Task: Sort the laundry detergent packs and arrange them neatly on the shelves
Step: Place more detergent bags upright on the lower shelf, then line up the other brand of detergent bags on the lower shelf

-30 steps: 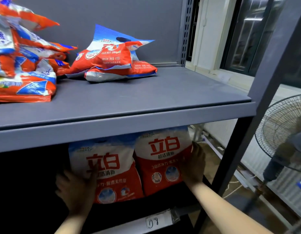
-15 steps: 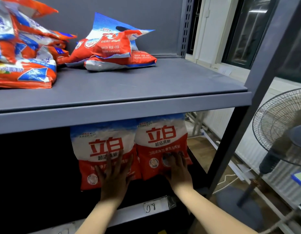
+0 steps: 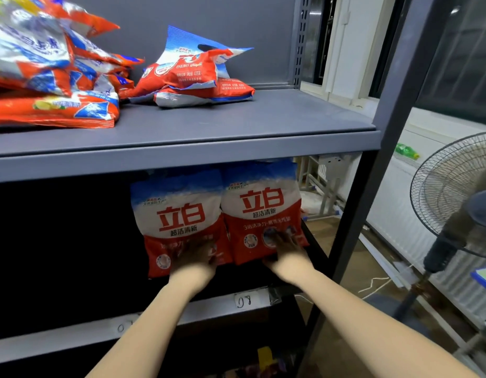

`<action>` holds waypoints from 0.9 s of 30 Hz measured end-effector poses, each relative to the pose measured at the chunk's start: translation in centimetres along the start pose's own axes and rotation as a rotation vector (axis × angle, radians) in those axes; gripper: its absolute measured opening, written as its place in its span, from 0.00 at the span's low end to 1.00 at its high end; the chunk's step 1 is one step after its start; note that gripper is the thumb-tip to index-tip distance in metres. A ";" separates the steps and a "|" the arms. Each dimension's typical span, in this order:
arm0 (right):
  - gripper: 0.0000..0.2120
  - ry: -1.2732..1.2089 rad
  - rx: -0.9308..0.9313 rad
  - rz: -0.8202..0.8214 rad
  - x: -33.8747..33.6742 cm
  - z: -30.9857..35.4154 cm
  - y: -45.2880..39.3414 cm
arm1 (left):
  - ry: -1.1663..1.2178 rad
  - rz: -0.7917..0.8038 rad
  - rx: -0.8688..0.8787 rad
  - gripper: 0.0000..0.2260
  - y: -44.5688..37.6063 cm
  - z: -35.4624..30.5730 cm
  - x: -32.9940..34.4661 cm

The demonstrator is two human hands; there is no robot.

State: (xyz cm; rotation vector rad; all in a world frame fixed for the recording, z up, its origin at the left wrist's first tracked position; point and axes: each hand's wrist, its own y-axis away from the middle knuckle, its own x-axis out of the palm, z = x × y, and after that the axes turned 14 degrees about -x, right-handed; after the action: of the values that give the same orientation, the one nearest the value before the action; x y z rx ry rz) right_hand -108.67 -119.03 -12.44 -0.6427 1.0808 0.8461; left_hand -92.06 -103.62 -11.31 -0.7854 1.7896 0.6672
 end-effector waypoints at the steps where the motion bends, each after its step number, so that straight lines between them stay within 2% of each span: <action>1: 0.33 -0.008 -0.016 -0.003 -0.3 0.4 0.5 | 0.006 -0.028 0.002 0.21 0.5 -0.1 -0.3; 6: 0.19 0.013 -0.055 -0.024 -3.0 2.2 3.0 | 0.001 -0.197 -0.058 0.17 3.8 -0.4 -1.6; 9: 0.23 0.040 -0.126 -0.150 -4.7 3.2 4.6 | -0.037 -0.368 -0.095 0.12 6.0 -1.0 -2.8; 12: 0.25 0.040 -0.207 -0.259 -6.8 4.1 6.1 | -0.038 -0.459 -0.041 0.12 7.9 -1.3 -4.8; 16: 0.21 -0.036 -0.325 -0.366 -10.3 5.6 7.8 | 0.010 -0.475 0.029 0.15 10.6 -2.0 -8.8; 20: 0.10 -0.052 -0.401 -0.494 -14.8 7.9 8.8 | 0.130 -0.640 0.092 0.11 12.8 -3.7 -14.3; 23: 0.11 -0.096 -0.426 -0.631 -18.5 9.8 8.9 | 0.227 -0.754 0.105 0.10 13.1 -4.9 -18.6; 27: 0.11 -0.148 -0.420 -0.718 -22.6 11.4 6.5 | 0.309 -0.800 0.099 0.09 10.7 -5.6 -23.6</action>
State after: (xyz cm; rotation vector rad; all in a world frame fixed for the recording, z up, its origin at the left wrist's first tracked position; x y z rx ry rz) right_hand -113.65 -112.56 12.44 -1.2077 0.4657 0.4720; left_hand -97.36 -96.24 13.61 -1.4704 1.5610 -0.0765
